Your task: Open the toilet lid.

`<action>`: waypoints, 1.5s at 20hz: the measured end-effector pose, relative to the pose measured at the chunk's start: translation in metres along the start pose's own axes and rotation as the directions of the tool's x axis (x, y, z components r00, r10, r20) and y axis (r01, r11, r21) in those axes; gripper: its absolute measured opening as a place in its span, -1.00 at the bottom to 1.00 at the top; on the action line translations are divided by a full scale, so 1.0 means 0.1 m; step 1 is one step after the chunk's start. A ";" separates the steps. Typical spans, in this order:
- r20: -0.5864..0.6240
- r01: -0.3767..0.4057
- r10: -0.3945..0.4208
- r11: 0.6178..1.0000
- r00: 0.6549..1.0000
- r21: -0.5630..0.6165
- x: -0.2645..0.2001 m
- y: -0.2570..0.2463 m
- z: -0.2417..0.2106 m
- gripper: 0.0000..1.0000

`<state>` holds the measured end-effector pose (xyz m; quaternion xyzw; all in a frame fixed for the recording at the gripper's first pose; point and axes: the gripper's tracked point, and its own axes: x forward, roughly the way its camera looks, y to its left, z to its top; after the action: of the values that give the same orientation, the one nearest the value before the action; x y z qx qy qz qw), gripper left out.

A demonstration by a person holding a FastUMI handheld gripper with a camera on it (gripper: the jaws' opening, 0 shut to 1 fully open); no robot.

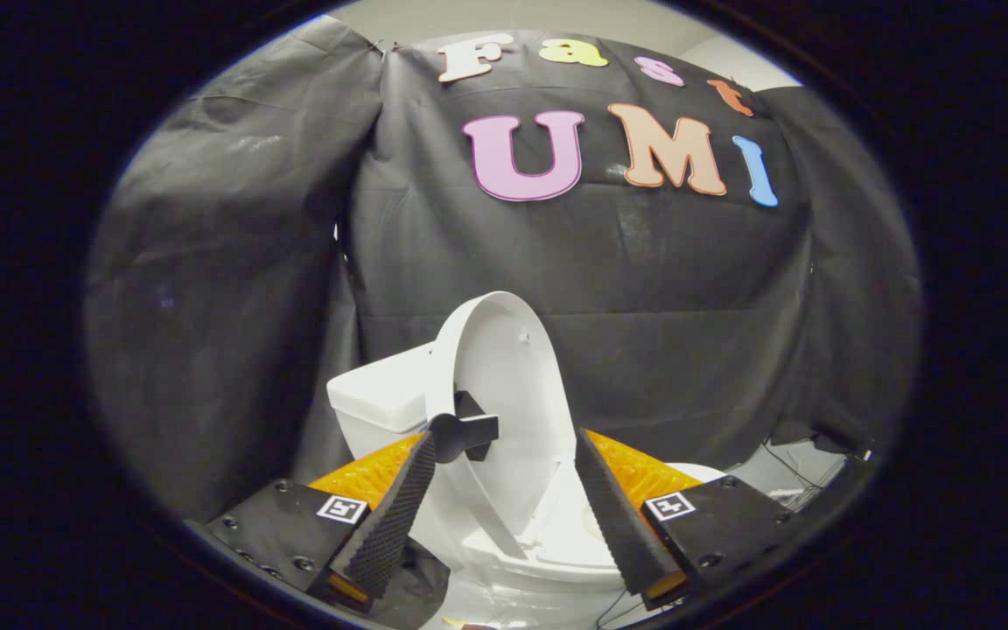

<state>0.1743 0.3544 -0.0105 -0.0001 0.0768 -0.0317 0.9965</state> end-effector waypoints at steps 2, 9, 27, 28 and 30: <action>-0.015 0.012 -0.012 1.000 1.000 -0.022 -0.04 -0.13 -0.07 0.99; -0.043 0.108 -0.106 0.993 0.993 0.046 -0.24 -0.93 -0.35 1.00; 0.018 0.122 -0.123 0.992 0.992 0.045 -0.71 -2.33 -0.48 0.97; 0.040 0.124 -0.127 0.990 0.991 0.064 -0.70 -2.37 -0.47 0.97; -0.009 0.116 -0.116 0.992 0.993 0.046 -0.68 -2.37 -0.59 0.97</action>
<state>0.0830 0.1227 -0.0574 0.0190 0.0793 -0.0912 0.9925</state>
